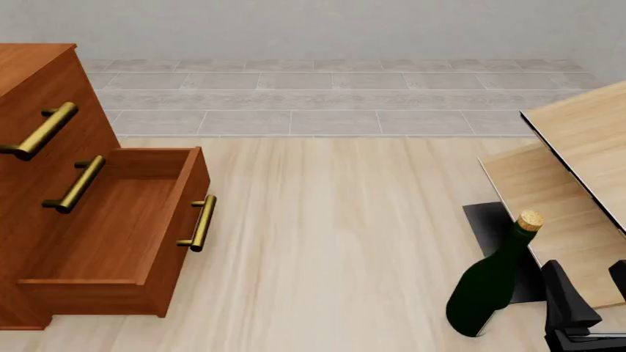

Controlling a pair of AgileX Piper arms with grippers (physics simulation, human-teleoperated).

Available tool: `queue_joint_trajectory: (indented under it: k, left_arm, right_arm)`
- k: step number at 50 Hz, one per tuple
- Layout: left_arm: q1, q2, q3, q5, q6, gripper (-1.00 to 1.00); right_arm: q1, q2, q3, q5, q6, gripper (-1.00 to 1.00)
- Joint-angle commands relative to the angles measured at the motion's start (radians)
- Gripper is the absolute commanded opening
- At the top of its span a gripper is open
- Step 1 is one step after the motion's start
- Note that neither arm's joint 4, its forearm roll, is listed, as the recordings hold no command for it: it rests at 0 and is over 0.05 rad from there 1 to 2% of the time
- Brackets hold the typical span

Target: Put the bowl on top of the cabinet.

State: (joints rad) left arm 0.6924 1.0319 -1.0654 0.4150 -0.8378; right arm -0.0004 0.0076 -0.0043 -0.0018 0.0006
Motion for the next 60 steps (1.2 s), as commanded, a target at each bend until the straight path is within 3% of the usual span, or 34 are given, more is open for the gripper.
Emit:
queue_joint_trajectory:
  k: [1,28,29,49,60]
  left_arm:
    - [0.01,0.019,0.001,-0.022,0.013,-1.0]
    - [0.039,0.05,0.029,-0.069,0.029,-1.0]
    - [0.047,0.051,0.031,-0.071,0.035,1.0]
    - [0.044,0.033,0.027,-0.062,0.038,1.0]
    - [0.013,-0.051,0.0,-0.021,0.022,1.0]
  right_arm:
    - [0.0,0.0,0.0,0.0,0.0,1.0]
    - [0.0,0.0,0.0,0.0,0.0,1.0]
    - [0.0,0.0,0.0,0.0,0.0,1.0]
    - [0.0,0.0,0.0,0.0,0.0,1.0]
    - [0.0,0.0,0.0,0.0,0.0,1.0]
